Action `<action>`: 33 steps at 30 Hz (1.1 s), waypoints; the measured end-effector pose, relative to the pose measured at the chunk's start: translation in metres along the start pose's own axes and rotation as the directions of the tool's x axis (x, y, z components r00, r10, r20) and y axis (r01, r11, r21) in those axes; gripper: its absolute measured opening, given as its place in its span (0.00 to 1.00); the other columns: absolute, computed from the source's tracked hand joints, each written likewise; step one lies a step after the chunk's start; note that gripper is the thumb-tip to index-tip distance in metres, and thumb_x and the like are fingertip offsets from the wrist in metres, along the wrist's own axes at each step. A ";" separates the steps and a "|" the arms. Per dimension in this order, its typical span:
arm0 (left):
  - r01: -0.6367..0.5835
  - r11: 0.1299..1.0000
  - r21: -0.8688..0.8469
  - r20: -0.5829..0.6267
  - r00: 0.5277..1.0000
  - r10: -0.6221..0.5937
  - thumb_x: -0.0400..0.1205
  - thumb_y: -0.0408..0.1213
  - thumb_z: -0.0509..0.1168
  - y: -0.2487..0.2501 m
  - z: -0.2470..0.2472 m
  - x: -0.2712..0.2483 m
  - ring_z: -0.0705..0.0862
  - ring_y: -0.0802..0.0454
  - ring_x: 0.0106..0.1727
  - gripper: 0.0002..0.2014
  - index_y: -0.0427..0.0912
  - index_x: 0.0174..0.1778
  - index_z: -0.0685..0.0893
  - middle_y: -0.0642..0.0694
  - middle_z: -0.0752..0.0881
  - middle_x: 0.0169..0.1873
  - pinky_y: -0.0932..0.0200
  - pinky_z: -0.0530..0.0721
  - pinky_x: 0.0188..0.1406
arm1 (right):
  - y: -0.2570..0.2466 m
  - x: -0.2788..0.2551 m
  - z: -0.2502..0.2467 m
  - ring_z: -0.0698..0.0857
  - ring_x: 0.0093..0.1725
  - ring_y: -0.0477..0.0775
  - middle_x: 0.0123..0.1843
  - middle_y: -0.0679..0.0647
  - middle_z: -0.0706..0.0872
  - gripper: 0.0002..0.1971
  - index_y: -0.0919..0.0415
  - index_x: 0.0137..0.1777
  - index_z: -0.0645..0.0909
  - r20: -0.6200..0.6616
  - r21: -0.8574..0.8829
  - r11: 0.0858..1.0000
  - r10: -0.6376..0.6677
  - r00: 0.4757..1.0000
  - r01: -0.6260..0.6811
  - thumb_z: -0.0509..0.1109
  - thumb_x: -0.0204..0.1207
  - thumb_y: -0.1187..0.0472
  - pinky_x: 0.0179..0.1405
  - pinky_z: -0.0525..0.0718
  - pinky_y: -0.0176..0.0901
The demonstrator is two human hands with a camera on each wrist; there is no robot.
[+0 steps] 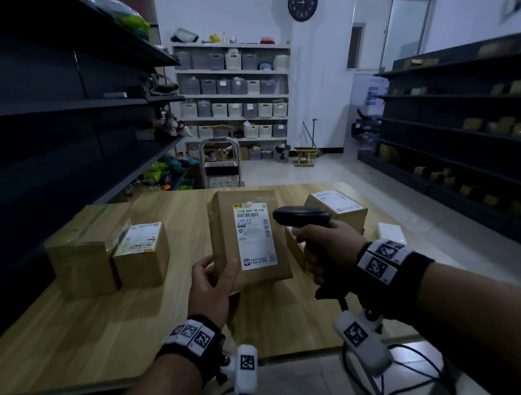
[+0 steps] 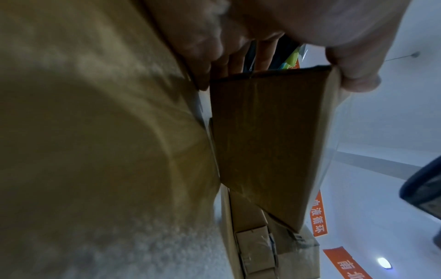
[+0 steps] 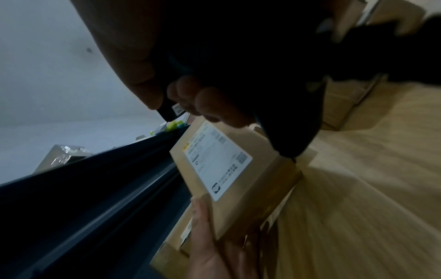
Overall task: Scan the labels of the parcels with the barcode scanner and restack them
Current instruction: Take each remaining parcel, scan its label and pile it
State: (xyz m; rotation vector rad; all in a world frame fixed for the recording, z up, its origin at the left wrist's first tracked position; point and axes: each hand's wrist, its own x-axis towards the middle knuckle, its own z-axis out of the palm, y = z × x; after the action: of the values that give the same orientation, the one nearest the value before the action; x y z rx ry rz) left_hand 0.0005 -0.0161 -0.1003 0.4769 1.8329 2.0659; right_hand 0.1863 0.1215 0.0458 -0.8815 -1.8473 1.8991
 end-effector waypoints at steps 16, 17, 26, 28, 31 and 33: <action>0.015 0.999 0.028 -0.009 1.000 -0.014 0.64 0.72 0.81 0.006 -0.002 -0.005 0.92 0.46 0.63 0.44 0.60 0.74 0.77 0.57 0.89 0.62 0.33 0.91 0.69 | -0.031 -0.015 -0.002 0.75 0.22 0.56 0.26 0.56 0.77 0.13 0.63 0.51 0.84 -0.044 -0.195 0.978 0.067 0.997 -0.074 0.79 0.80 0.54 0.29 0.77 0.46; 0.007 1.000 0.029 -0.008 1.000 -0.007 0.61 0.74 0.79 0.006 -0.003 -0.004 0.92 0.46 0.63 0.46 0.60 0.74 0.77 0.58 0.89 0.62 0.32 0.91 0.69 | -0.032 -0.014 -0.003 0.75 0.22 0.56 0.26 0.56 0.77 0.13 0.63 0.51 0.84 -0.047 -0.194 0.978 0.072 0.996 -0.080 0.80 0.80 0.54 0.29 0.77 0.46; 0.031 0.999 0.029 0.000 1.000 -0.031 0.60 0.76 0.78 0.005 -0.004 -0.003 0.92 0.44 0.63 0.47 0.61 0.75 0.77 0.55 0.89 0.64 0.32 0.91 0.68 | -0.017 -0.006 -0.016 0.73 0.23 0.57 0.27 0.58 0.75 0.14 0.62 0.49 0.81 -0.043 -0.065 0.996 0.061 0.997 -0.064 0.80 0.79 0.52 0.29 0.75 0.46; 0.038 0.999 0.019 -0.002 0.999 -0.038 0.67 0.72 0.80 0.003 -0.004 -0.003 0.92 0.45 0.62 0.42 0.60 0.74 0.77 0.54 0.90 0.63 0.35 0.92 0.65 | -0.006 -0.001 -0.019 0.73 0.22 0.57 0.27 0.58 0.73 0.17 0.63 0.51 0.80 -0.012 0.047 0.997 0.057 0.998 -0.057 0.79 0.80 0.49 0.27 0.75 0.45; 0.025 1.000 0.014 -0.005 1.000 -0.025 0.83 0.60 0.77 0.002 -0.004 -0.003 0.90 0.50 0.58 0.27 0.57 0.74 0.77 0.56 0.89 0.60 0.48 0.88 0.52 | 0.016 0.007 -0.025 0.74 0.22 0.55 0.28 0.57 0.73 0.22 0.64 0.60 0.82 0.036 0.276 0.959 0.056 0.998 -0.064 0.76 0.80 0.44 0.25 0.77 0.45; 0.014 1.000 0.025 0.001 1.000 -0.014 0.85 0.57 0.75 0.002 -0.003 -0.003 0.89 0.52 0.58 0.24 0.57 0.74 0.77 0.57 0.88 0.59 0.51 0.86 0.49 | 0.033 0.013 -0.031 0.78 0.25 0.56 0.30 0.57 0.76 0.27 0.64 0.63 0.84 0.033 0.413 0.908 0.055 0.998 -0.063 0.77 0.75 0.42 0.28 0.81 0.47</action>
State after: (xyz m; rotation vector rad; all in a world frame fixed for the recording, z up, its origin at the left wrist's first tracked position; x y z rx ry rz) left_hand 0.0017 -0.0200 -0.0990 0.4701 1.8579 2.0359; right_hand 0.2016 0.1506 0.0125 -0.7783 -1.3548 2.2278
